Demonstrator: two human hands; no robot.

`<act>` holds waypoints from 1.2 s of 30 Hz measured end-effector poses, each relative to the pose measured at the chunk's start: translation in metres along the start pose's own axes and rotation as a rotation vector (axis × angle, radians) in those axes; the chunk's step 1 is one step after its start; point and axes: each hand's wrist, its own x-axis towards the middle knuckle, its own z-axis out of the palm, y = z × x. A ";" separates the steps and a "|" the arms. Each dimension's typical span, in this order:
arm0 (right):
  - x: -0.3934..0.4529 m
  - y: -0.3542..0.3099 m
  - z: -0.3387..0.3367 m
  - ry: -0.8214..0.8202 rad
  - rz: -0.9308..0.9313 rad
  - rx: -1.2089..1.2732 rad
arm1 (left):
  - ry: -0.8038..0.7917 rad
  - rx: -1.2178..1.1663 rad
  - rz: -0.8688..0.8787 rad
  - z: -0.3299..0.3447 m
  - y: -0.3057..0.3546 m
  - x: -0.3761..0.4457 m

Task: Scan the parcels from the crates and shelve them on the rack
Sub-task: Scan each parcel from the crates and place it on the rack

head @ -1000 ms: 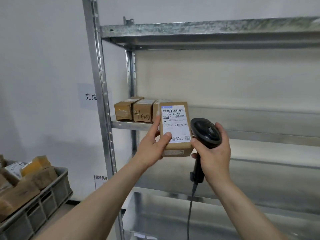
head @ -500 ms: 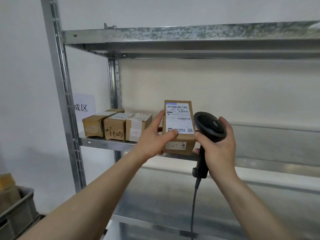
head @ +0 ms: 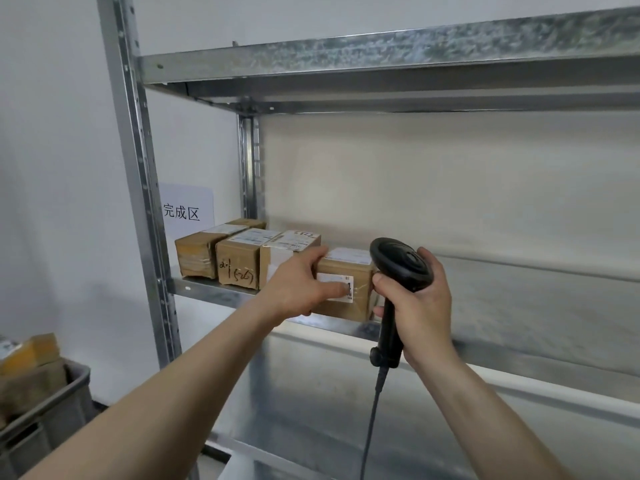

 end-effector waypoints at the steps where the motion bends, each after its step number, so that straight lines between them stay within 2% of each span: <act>1: 0.002 0.002 0.000 -0.007 0.003 0.003 | 0.009 0.050 0.013 0.000 -0.002 0.002; 5: 0.008 0.012 0.001 -0.009 0.024 0.012 | 0.080 0.333 0.053 0.003 -0.007 0.008; 10: 0.015 0.019 0.003 -0.017 0.035 0.022 | 0.159 0.538 0.158 0.006 -0.009 0.013; 15: 0.024 0.025 0.007 -0.040 0.051 0.029 | 0.331 0.852 0.295 0.005 -0.021 0.023; 17: 0.028 0.027 0.010 -0.045 0.055 0.020 | 0.335 0.882 0.321 0.004 -0.024 0.028; 23: 0.041 0.033 0.014 -0.035 0.061 0.007 | 0.230 0.853 0.244 0.001 -0.023 0.045; 36: 0.052 0.045 0.020 -0.070 0.093 0.046 | 0.295 0.859 0.319 0.002 -0.038 0.055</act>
